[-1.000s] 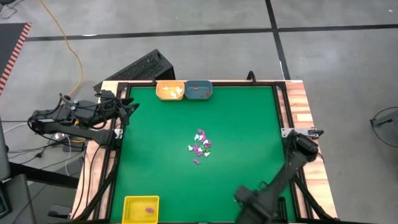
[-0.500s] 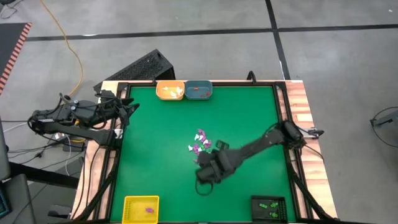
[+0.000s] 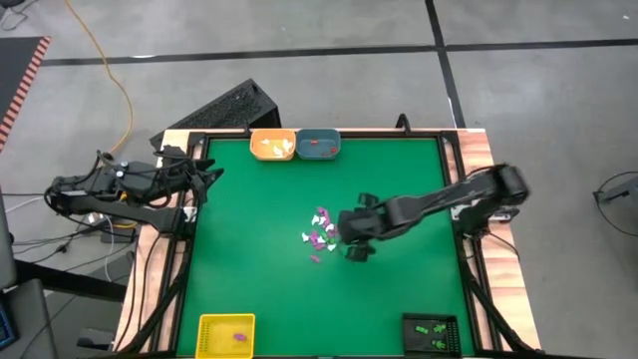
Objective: Sort Halloween decoration
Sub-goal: Put the green skeleton into the black bin
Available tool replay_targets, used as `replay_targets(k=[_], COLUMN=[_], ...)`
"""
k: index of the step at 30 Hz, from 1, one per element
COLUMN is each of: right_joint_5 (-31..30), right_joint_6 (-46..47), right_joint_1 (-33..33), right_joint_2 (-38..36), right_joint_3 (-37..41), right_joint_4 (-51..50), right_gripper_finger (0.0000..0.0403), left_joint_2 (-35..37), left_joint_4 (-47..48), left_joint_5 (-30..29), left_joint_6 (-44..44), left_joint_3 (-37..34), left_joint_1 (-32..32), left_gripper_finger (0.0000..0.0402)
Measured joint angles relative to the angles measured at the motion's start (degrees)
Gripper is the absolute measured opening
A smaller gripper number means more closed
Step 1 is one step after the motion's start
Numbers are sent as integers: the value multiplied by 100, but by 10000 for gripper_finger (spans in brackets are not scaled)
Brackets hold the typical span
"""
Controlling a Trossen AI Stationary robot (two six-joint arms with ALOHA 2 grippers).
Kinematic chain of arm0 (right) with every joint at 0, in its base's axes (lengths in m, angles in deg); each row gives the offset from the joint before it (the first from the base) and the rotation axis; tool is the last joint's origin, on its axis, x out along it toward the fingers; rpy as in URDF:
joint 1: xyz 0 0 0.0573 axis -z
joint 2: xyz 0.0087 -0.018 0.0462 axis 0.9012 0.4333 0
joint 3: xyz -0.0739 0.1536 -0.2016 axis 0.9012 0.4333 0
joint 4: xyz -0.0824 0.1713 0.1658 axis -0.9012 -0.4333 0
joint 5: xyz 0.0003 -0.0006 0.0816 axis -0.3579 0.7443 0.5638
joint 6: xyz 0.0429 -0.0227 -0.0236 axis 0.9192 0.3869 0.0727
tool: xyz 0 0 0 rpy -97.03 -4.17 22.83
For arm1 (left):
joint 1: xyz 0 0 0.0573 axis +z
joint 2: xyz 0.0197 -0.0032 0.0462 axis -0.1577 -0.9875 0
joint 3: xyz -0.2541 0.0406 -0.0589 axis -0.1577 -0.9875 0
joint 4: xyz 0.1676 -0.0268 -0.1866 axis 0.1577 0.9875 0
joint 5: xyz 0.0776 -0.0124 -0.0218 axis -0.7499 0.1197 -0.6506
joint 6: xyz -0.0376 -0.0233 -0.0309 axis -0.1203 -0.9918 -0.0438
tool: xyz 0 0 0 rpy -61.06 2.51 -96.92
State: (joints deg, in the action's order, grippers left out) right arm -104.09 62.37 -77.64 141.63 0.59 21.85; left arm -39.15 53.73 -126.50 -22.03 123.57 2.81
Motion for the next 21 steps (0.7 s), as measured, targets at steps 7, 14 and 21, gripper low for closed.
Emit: replay_targets(k=[7, 14, 21], right_joint_5=[-11, 199, 451], right_joint_6=[-117, -795, -1100], right_joint_1=[79, 74, 161], right_joint_2=[-794, -79, 659], right_joint_3=[1716, 1827, 1677], right_joint_4=[2153, 2779, 3011], right_gripper_finger=[168, 168, 168], left_joint_2=[0, 0, 2], left_joint_4=[6, 8, 9], left_joint_5=[-253, -304, -306], left_joint_6=[0, -15, -155], left_joint_3=[0, 0, -1], left_joint_1=[-2, -1, -2], left_gripper_finger=[231, 231, 231])
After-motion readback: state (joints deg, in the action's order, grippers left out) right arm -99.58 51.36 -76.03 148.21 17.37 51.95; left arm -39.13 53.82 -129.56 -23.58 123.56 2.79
